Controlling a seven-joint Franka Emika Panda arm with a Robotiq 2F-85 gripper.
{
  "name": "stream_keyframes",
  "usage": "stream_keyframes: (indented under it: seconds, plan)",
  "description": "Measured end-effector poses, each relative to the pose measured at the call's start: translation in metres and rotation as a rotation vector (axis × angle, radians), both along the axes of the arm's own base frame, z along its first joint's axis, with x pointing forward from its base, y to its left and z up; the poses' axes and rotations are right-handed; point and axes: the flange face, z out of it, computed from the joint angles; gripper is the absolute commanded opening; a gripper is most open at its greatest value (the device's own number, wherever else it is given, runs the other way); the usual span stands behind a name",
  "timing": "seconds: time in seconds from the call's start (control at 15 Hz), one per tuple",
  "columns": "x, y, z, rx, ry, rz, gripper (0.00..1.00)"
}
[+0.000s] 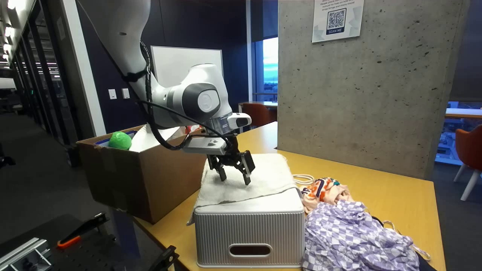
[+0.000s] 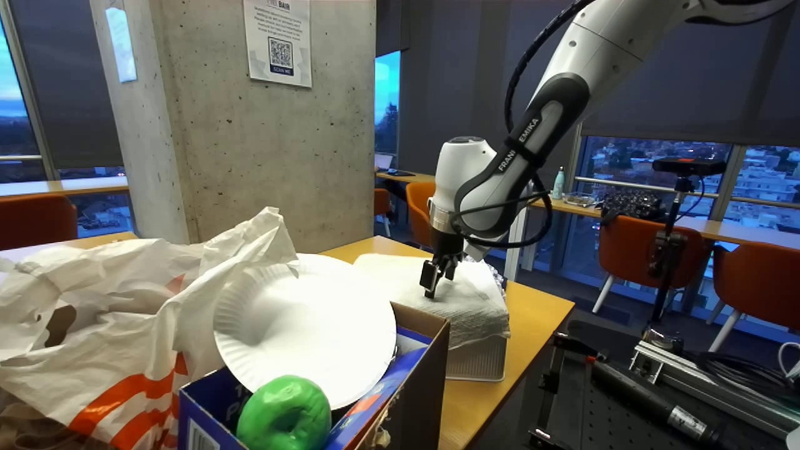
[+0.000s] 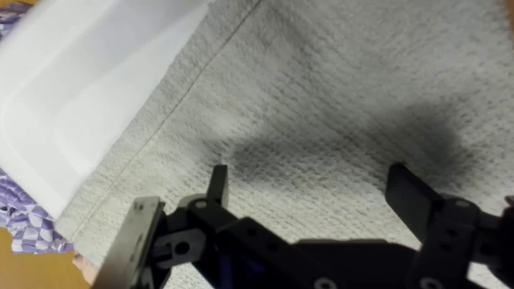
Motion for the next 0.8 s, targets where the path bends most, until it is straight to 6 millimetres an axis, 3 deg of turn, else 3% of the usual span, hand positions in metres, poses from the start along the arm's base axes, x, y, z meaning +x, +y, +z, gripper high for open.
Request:
stream_keyframes:
  seconds: [0.4, 0.8]
  plan:
    - [-0.038, -0.01, -0.012, 0.058, -0.034, -0.063, 1.0]
    - [-0.062, -0.028, -0.009, 0.075, -0.03, -0.117, 1.0]
